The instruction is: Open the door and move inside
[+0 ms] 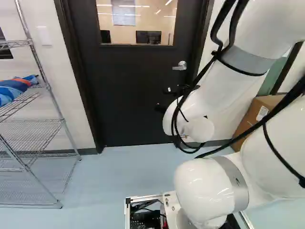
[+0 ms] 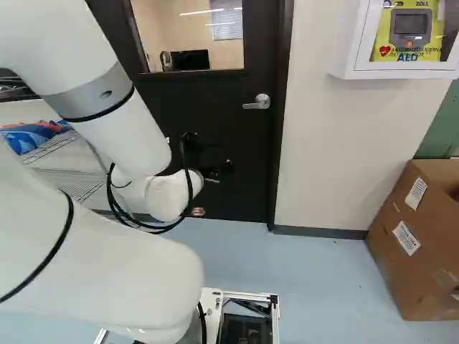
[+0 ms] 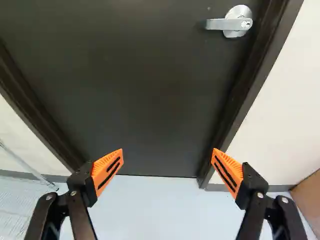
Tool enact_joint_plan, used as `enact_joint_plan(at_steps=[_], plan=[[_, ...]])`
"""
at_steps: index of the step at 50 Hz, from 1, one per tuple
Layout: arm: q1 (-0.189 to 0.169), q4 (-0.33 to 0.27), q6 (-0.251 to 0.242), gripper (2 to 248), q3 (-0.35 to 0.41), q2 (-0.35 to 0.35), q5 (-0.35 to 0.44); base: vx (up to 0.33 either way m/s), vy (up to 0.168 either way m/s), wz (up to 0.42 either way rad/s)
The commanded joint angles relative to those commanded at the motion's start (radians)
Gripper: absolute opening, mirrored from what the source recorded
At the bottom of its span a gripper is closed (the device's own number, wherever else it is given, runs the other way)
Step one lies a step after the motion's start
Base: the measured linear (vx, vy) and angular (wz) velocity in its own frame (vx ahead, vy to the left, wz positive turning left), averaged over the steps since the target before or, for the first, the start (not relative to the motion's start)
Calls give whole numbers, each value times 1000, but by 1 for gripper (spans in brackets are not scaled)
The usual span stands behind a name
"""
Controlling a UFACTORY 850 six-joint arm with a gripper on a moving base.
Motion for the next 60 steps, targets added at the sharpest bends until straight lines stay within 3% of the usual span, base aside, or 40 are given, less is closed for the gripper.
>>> enact_joint_plan(at_steps=[28, 60], plan=[[0, 0, 0, 247, 0, 0, 0, 73, -38, -200], [0, 0, 0, 247, -9, -9, 0, 14, -1, -8]])
